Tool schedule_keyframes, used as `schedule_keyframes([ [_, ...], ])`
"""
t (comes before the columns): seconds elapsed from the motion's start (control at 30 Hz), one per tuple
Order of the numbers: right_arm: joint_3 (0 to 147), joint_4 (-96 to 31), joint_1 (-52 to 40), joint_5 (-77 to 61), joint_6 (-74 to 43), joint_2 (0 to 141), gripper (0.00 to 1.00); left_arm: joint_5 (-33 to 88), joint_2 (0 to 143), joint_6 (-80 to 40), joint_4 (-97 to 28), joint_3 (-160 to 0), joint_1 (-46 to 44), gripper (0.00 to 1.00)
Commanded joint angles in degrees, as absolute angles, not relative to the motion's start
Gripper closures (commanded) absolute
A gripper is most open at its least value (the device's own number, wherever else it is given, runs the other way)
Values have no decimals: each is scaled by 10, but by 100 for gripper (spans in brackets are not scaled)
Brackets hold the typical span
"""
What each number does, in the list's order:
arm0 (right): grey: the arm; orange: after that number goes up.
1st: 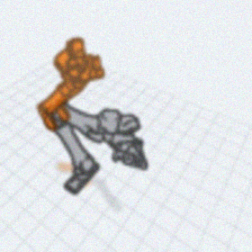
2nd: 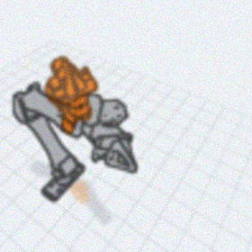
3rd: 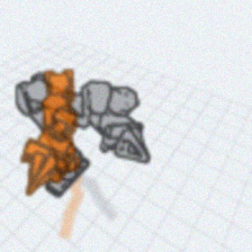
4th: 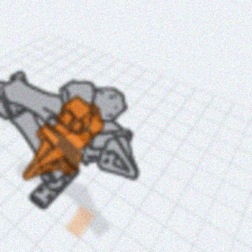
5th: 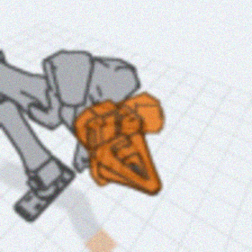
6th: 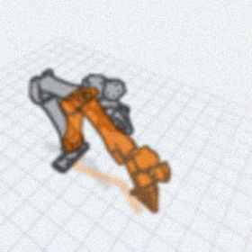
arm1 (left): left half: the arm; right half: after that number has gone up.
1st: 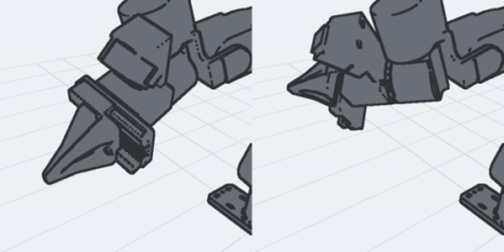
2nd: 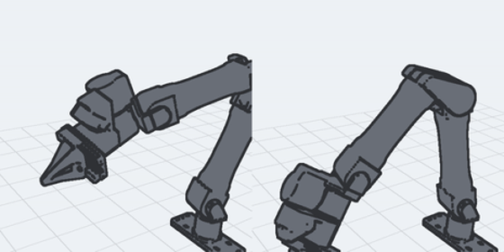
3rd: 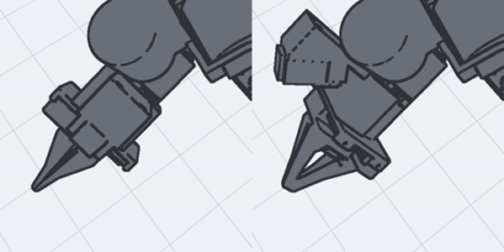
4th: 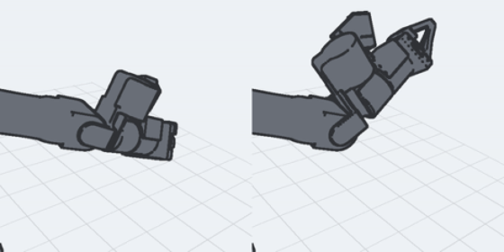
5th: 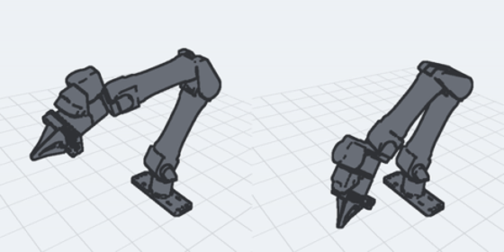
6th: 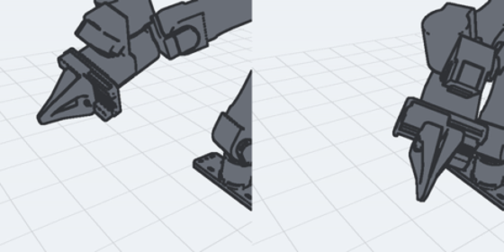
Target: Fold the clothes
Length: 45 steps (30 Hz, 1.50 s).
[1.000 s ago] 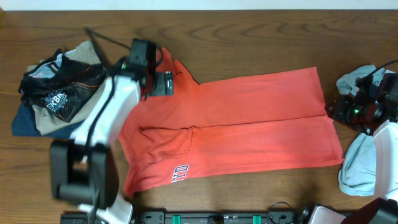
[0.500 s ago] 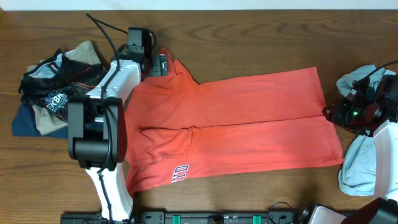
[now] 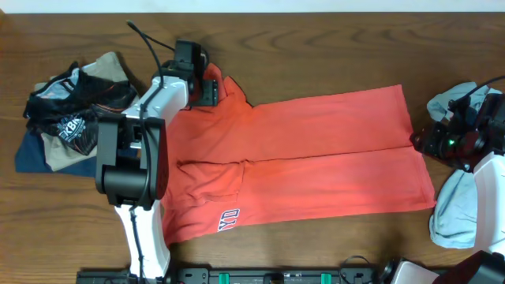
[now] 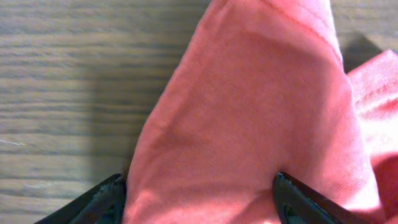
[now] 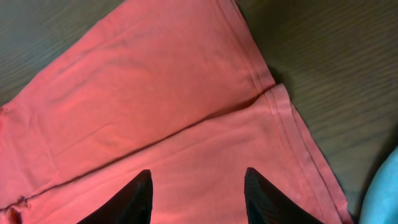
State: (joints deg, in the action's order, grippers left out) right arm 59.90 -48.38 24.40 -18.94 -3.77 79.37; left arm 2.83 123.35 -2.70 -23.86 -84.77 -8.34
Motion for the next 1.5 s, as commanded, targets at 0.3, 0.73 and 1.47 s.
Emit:
schedule_keyframes([
  [0.3,599,-441,235,-197,-29,795,63,8,1240,-76,-279,-850,-86,94],
  [0.73,644,-354,142,-88,-1,917,49,71,1080,-116,-357,-850,-74,94],
  [1.47,732,2,117,-75,-32,1227,35,71,1057,-124,-493,-842,-75,94],
])
